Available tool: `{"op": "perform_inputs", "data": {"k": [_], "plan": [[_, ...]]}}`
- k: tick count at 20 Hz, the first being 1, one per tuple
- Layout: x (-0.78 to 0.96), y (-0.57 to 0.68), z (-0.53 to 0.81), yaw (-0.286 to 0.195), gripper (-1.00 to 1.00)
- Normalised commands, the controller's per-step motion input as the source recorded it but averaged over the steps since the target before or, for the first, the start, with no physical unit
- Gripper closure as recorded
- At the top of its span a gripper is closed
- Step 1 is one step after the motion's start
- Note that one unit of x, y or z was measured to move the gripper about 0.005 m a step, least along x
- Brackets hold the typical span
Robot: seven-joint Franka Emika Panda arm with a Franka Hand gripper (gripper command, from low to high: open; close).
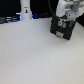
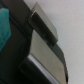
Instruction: Open the kcup holder, insert the kcup into the holder, and close the kcup holder
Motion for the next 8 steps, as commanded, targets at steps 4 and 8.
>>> {"op": "perform_inputs", "data": {"k": [4, 8], "plan": [[0.10, 0.22, 0.83, -0.003, -1.00], [0.03, 0.09, 0.20, -0.007, -1.00]]}}
